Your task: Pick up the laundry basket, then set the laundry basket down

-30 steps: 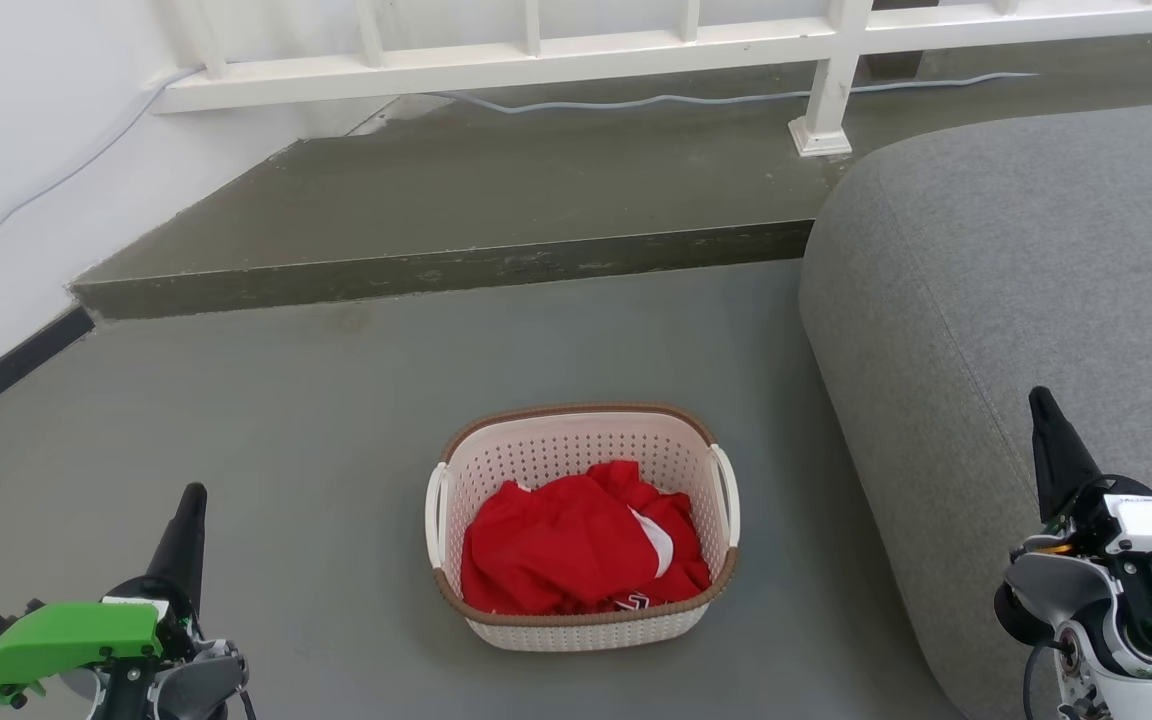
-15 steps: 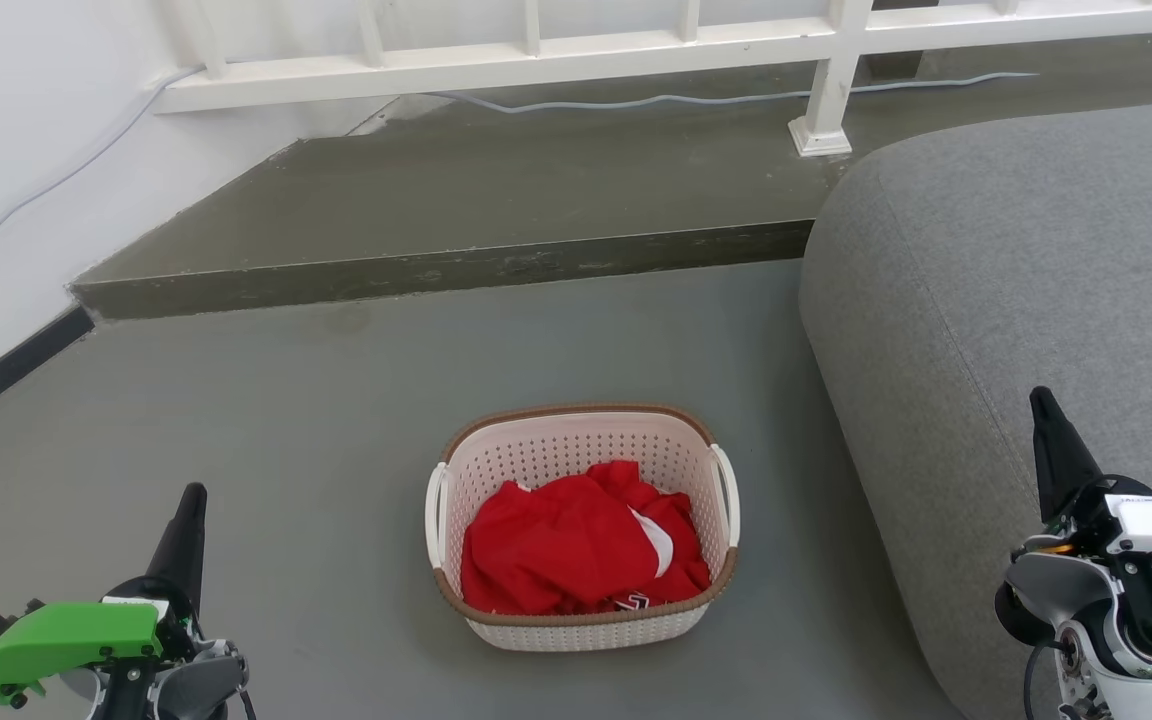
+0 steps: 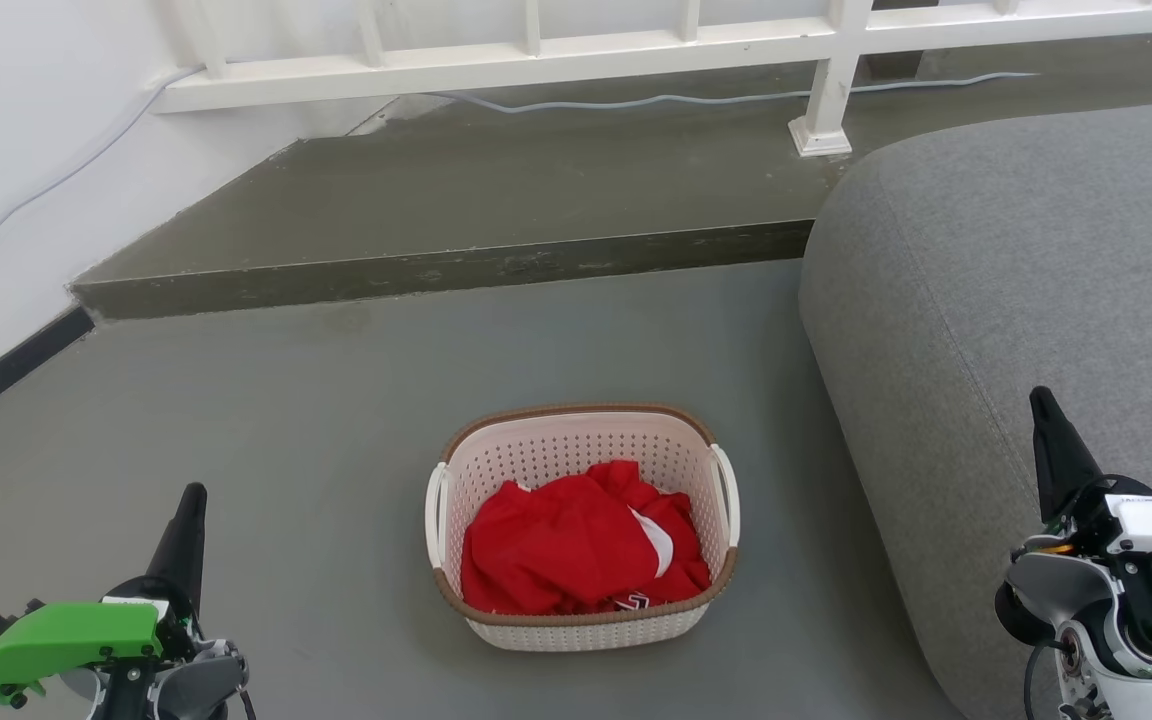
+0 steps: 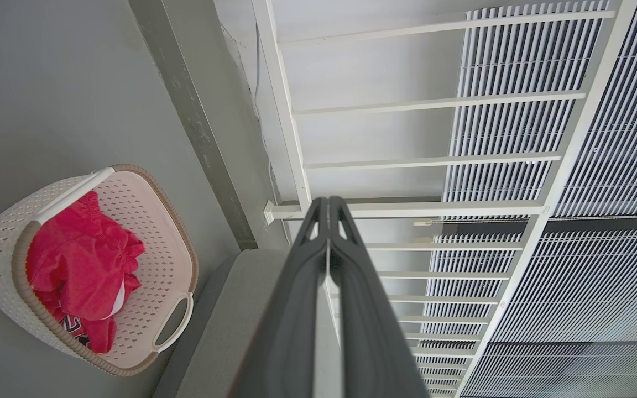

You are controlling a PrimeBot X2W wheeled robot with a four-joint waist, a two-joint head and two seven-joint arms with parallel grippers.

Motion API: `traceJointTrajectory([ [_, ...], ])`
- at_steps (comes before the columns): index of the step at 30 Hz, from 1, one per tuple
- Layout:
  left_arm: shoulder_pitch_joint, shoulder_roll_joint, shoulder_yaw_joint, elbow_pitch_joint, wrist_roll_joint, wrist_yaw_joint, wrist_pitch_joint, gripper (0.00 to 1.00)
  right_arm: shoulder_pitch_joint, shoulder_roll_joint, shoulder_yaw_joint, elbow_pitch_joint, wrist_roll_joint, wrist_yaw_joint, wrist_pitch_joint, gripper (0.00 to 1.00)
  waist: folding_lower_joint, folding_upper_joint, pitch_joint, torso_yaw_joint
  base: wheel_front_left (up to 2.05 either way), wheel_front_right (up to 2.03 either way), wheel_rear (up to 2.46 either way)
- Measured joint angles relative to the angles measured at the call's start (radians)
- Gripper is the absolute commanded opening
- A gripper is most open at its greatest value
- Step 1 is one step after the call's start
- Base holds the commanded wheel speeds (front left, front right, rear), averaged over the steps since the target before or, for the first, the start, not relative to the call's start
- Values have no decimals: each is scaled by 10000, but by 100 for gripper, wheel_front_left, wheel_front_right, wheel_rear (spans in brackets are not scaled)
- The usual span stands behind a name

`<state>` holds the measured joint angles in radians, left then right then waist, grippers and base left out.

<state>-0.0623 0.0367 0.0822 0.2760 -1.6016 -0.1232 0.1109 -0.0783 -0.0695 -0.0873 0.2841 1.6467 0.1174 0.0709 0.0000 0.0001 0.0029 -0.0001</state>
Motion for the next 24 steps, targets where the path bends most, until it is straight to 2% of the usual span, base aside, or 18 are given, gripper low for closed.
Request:
traceJointTrajectory([
  [24,0,0,0,-2,0,2,0,0,0,21,-17,-10,0,0,2,0,0,0,0,0,0,0,0],
])
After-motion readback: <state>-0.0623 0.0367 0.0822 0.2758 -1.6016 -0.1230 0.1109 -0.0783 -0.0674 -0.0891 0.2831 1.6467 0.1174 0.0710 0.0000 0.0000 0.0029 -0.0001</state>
